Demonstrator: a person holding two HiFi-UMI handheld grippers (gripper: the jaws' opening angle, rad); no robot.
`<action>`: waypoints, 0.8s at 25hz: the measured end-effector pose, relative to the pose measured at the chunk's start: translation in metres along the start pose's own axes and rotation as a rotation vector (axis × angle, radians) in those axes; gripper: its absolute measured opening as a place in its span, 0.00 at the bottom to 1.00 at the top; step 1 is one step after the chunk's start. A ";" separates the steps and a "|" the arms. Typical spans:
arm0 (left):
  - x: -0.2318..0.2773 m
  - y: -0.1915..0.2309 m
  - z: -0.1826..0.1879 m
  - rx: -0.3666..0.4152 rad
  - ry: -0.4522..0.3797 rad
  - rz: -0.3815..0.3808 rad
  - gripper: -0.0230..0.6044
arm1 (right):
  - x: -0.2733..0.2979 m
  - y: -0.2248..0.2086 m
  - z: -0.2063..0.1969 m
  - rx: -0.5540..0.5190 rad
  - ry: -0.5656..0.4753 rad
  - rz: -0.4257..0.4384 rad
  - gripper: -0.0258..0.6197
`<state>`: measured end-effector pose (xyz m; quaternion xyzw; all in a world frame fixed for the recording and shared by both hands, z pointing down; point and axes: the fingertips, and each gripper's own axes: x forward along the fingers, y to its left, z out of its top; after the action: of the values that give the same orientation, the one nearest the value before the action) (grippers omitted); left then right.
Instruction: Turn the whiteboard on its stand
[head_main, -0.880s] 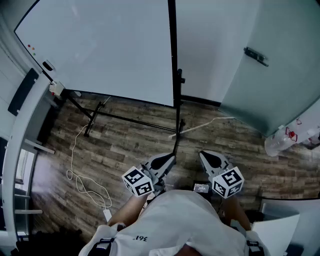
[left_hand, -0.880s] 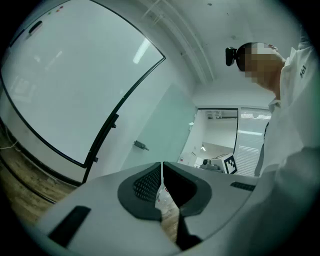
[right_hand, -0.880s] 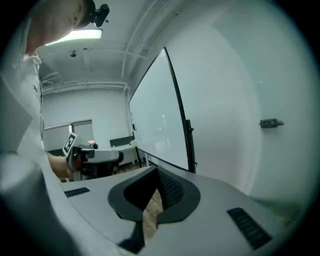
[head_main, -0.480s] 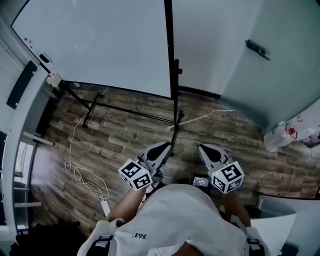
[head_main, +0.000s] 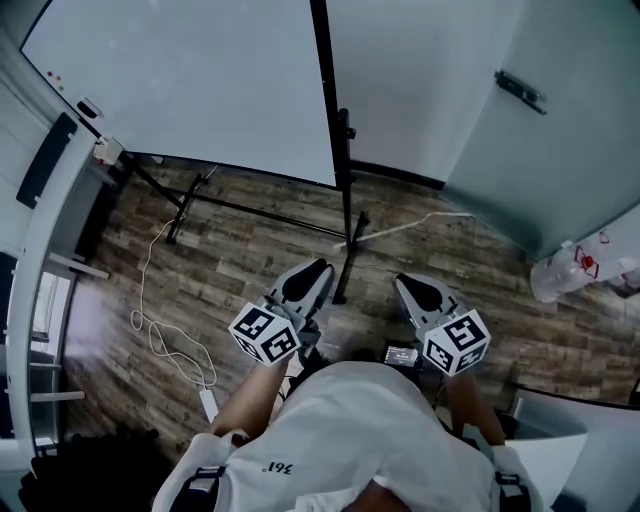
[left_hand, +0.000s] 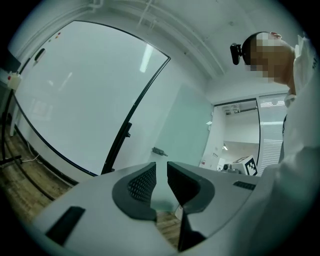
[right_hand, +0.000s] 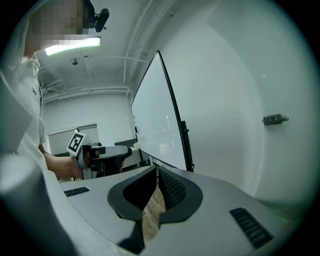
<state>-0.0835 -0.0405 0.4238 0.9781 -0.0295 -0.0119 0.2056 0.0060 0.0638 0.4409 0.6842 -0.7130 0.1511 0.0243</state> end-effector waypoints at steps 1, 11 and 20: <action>0.002 0.001 0.000 -0.002 0.002 0.012 0.13 | 0.000 -0.003 0.000 -0.005 0.002 0.000 0.08; 0.014 0.003 -0.003 0.010 0.011 0.067 0.13 | 0.007 -0.023 0.000 -0.035 0.017 0.019 0.09; 0.019 0.006 0.001 0.039 0.005 0.110 0.13 | 0.029 -0.031 0.002 -0.048 0.025 0.064 0.20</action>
<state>-0.0648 -0.0478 0.4255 0.9789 -0.0830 0.0023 0.1867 0.0350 0.0349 0.4520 0.6584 -0.7376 0.1431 0.0449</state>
